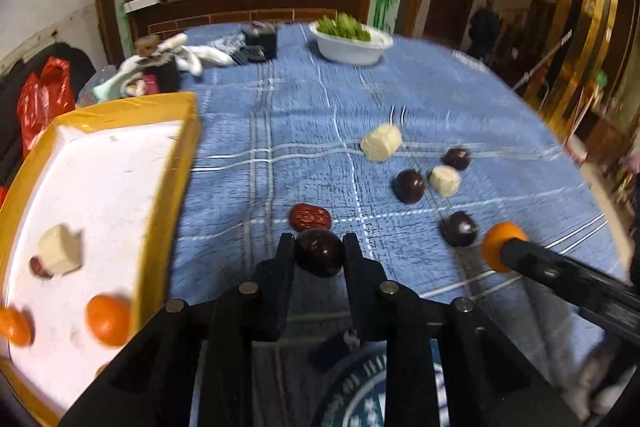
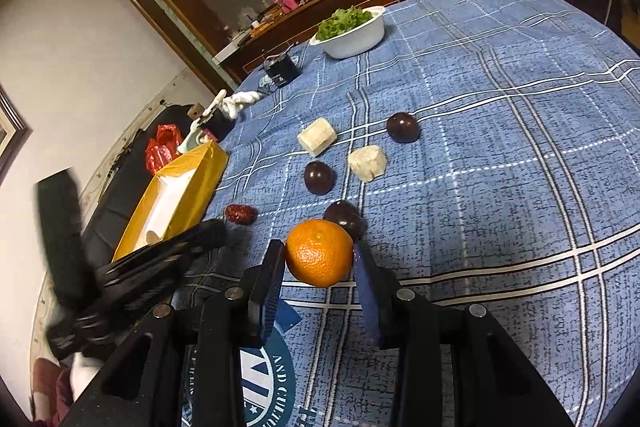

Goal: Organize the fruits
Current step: 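Grasp an orange with the right tool while the left tool grasps a dark chocolate, then open both tools over the yellow tray to drop the orange and chocolate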

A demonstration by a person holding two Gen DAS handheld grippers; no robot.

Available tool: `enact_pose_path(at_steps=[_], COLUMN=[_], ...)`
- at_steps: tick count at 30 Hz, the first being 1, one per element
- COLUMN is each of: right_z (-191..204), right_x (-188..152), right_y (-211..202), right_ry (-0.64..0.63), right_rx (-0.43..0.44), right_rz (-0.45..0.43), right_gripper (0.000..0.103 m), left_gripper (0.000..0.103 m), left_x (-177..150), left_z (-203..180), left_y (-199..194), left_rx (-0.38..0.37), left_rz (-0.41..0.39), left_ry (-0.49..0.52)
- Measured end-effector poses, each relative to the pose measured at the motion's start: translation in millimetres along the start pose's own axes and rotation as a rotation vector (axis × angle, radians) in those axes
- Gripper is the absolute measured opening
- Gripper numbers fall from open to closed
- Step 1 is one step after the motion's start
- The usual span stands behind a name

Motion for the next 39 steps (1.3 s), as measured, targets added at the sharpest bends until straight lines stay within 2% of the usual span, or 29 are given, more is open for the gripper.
enact_pose_path(at_steps=[3, 7, 11, 13, 15, 20, 25, 26, 27, 28, 33, 35, 39], right_z=[-1.9, 9.5, 52.5, 88.3, 114.5, 173.3, 202.4, 204.8, 206.2, 205.5, 203.1, 197.5, 180.1], right_x=[-0.7, -1.6, -11.4, -20.1, -28.4, -55.2, -65.2, -64.8, -64.1, -63.9, -61.0, -56.4, -47.9], right_y=[-1.7, -1.4, 11.2, 29.8, 46.4, 104.4, 149.3, 154.8, 160.2, 165.4, 150.8, 136.2, 97.1], right_ry=[-0.002, -0.050, -0.090, -0.142, -0.179, -0.238, -0.320, -0.325, -0.324, -0.314, -0.293, -0.278, -0.262], right_rx=[-0.019, -0.058, 0.016, 0.060, 0.093, 0.161, 0.121, 0.118, 0.114, 0.107, 0.102, 0.092, 0.068], right_rz=[-0.008, -0.004, 0.037, 0.085, 0.127, 0.267, 0.332, 0.339, 0.345, 0.350, 0.306, 0.276, 0.234], right_gripper=[0.039, 0.039, 0.039, 0.039, 0.039, 0.040, 0.041, 0.041, 0.041, 0.041, 0.067, 0.068, 0.074], left_gripper=[0.023, 0.023, 0.023, 0.023, 0.024, 0.024, 0.027, 0.033, 0.046, 0.050, 0.058, 0.070, 0.075], left_x=[0.2, -6.5, -19.5, -26.3, -32.6, -44.6, -49.8, -50.7, -51.1, -51.8, -45.2, -40.8, -33.9], left_z=[26.9, 92.8, 159.8, 185.1, 200.3, 213.8, 226.8, 229.7, 231.9, 235.1, 237.7, 232.9, 214.4], left_y=[-28.9, -58.4, -65.1, -62.3, -56.6, -41.3, -39.7, -40.4, -41.2, -42.9, -56.5, -63.8, -76.0], left_rx=[-0.023, 0.044, 0.137, 0.175, 0.177, 0.142, 0.100, 0.092, 0.087, 0.083, 0.075, 0.053, 0.029], left_rz=[-0.035, -0.065, -0.050, -0.038, -0.020, 0.008, 0.008, 0.008, 0.007, 0.002, -0.038, -0.061, -0.081], left_ry=[-0.067, -0.154, -0.262, -0.295, -0.327, -0.359, -0.402, -0.417, -0.430, -0.447, -0.467, -0.474, -0.438])
Point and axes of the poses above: each gripper's, at about its wrist camera, not at the fingertips, and y roughly the way its jaws point, z to its left, x to its top, the point moved 7 cm from there along y, roughly the way its jaws point, and after that the axes turned 15 degrees about x, right-handed, at the moved point
